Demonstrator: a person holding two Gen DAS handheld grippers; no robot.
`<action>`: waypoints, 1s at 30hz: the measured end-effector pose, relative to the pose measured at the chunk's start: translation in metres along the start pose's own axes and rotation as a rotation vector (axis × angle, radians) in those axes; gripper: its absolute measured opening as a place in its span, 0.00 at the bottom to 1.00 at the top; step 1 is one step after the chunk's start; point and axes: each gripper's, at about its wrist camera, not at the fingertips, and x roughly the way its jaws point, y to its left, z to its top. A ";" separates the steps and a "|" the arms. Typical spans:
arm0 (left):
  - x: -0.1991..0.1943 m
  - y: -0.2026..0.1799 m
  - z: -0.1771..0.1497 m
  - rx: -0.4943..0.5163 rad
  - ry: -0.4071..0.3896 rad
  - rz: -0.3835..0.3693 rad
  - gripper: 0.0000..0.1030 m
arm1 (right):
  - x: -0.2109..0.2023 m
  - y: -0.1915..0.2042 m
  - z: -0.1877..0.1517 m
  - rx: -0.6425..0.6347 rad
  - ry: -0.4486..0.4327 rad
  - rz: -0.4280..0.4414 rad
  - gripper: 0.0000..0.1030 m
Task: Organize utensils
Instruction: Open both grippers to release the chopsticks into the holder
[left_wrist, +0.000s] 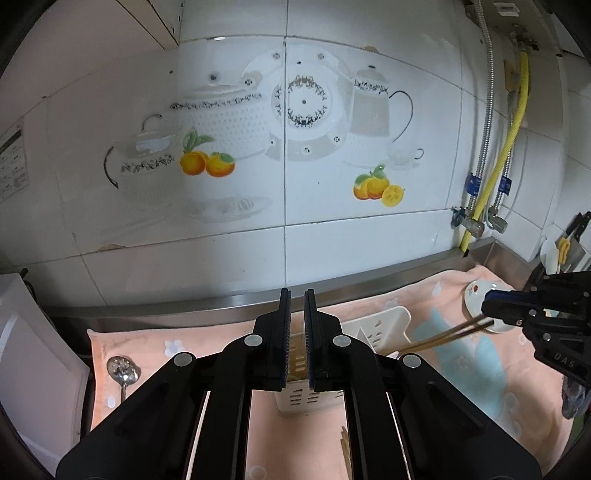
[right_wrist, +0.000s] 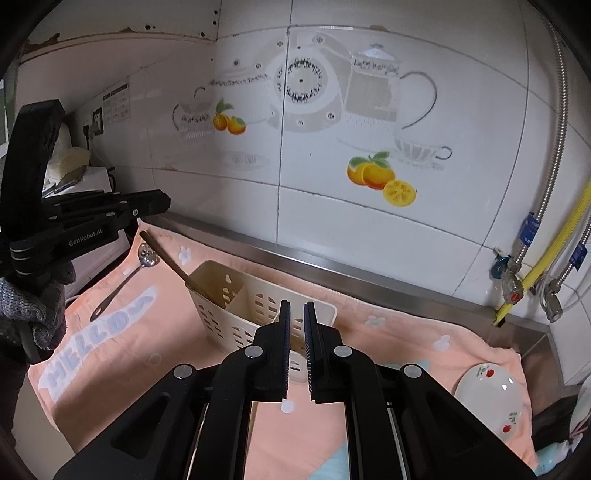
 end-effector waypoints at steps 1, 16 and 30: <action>-0.004 0.000 -0.001 0.001 -0.004 0.000 0.06 | -0.003 0.001 -0.001 0.000 -0.007 0.000 0.06; -0.068 -0.011 -0.074 0.000 0.006 -0.031 0.17 | -0.041 0.043 -0.097 -0.018 -0.020 0.024 0.08; -0.060 -0.022 -0.194 -0.073 0.190 -0.047 0.42 | -0.009 0.055 -0.218 0.090 0.149 0.048 0.15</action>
